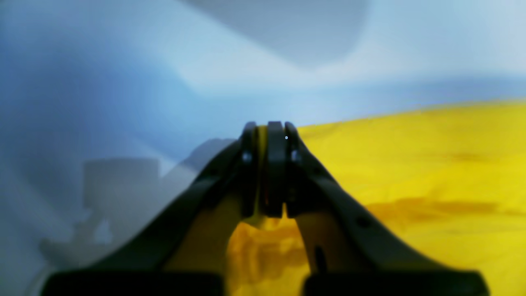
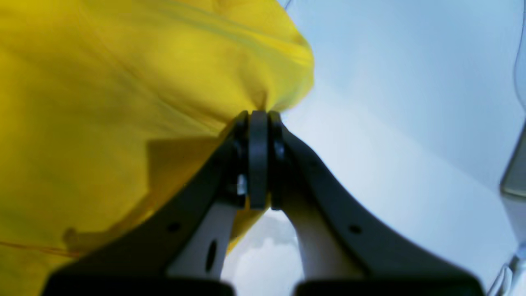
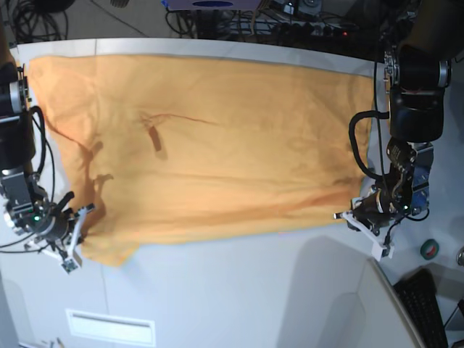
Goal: Layout the t-shirt on the table in an organized manner, then fold the t-shirt properly
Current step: 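Release the shirt edge with the right gripper and regrasp it further along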
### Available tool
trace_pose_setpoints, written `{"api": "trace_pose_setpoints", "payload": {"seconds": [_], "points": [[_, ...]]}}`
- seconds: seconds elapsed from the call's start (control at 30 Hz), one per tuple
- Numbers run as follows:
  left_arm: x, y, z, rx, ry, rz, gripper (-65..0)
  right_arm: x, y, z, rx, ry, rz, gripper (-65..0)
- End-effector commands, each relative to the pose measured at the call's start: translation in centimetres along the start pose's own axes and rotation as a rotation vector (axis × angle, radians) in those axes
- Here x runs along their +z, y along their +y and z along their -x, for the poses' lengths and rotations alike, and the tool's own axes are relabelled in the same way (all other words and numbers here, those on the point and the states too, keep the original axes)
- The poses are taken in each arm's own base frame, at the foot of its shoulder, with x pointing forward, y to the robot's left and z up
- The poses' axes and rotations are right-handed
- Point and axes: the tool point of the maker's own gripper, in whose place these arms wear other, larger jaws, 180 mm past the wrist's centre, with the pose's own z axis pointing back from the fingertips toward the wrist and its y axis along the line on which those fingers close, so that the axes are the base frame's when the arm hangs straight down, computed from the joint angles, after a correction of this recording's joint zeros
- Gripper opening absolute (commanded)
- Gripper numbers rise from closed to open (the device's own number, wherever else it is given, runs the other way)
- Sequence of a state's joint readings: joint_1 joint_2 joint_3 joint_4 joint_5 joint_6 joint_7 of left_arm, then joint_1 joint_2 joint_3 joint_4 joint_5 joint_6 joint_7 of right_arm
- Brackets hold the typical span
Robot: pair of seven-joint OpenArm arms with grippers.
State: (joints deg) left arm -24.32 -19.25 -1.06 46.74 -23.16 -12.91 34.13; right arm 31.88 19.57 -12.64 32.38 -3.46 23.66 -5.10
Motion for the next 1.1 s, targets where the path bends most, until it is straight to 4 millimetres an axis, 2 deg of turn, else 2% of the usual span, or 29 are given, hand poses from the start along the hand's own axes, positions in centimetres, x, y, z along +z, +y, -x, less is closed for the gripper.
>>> {"api": "trace_pose_setpoints", "payload": {"seconds": [0.0,0.2,0.3,0.33,0.4,0.43,0.47,0.5,0.63,0.7,0.77,0.83,0.87,0.93,1.07], "points": [[0.5,0.3,-2.5,-0.005,-0.06,-0.001,-65.0,0.6,-2.2,-2.4,0.01,-0.057,0.041,-65.0],[0.4,0.5,-1.4,-0.004,-0.041,-0.004,-65.0,-0.1,-0.1,-3.0,-0.011,-0.069,0.006,-65.0],[0.4,0.5,-0.9,-0.004,-0.034,-0.005,-65.0,-0.2,0.4,-1.9,-0.016,-0.003,-0.002,-65.0],[0.4,0.5,-0.9,-0.004,-0.032,-0.005,-65.0,-0.4,0.8,-1.8,-0.016,0.014,-0.007,-62.9],[0.4,0.5,-0.8,-0.003,-0.032,-0.005,-65.0,-0.3,0.7,-2.1,-0.036,0.013,-0.003,-42.6],[0.4,0.5,-0.8,-0.003,-0.032,-0.005,-65.0,-0.1,0.2,-2.2,-0.072,-0.003,0.008,-34.5],[0.4,0.5,-0.8,-0.003,-0.032,-0.005,-65.0,0.3,-0.4,-2.3,-0.115,-0.024,0.024,-30.9],[0.4,0.5,-0.8,-0.003,-0.032,-0.005,-65.0,0.6,-1.0,-2.9,-0.157,-0.058,0.04,-30.3],[0.4,0.5,-0.8,-0.003,-0.032,-0.005,-65.0,2.4,-1.9,-4.3,-0.242,-0.129,0.087,-33.6],[0.4,0.5,-0.8,-0.003,-0.034,-0.005,-65.0,3.3,-1.4,-4.5,-0.24,-0.132,0.098,-34.8],[0.4,0.5,-0.9,-0.004,-0.035,-0.005,-65.0,4.6,0.2,-4.2,-0.214,-0.12,0.1,-43.4],[0.4,0.5,-0.9,-0.004,-0.035,-0.005,-65.0,5.5,2.9,-3.8,-0.189,-0.097,0.077,-60.5],[0.4,0.5,-1.0,-0.004,-0.037,-0.005,-65.0,5.9,4.2,-3.4,-0.184,-0.082,0.064,-65.0],[0.4,0.5,-1.0,-0.004,-0.038,-0.005,-65.0,5.8,7.1,-2.2,-0.203,-0.041,0.021,-65.0],[0.4,0.5,-0.8,-0.003,-0.035,-0.005,-65.0,5.3,10.1,0.5,-0.235,0.054,-0.03,-65.0]]}}
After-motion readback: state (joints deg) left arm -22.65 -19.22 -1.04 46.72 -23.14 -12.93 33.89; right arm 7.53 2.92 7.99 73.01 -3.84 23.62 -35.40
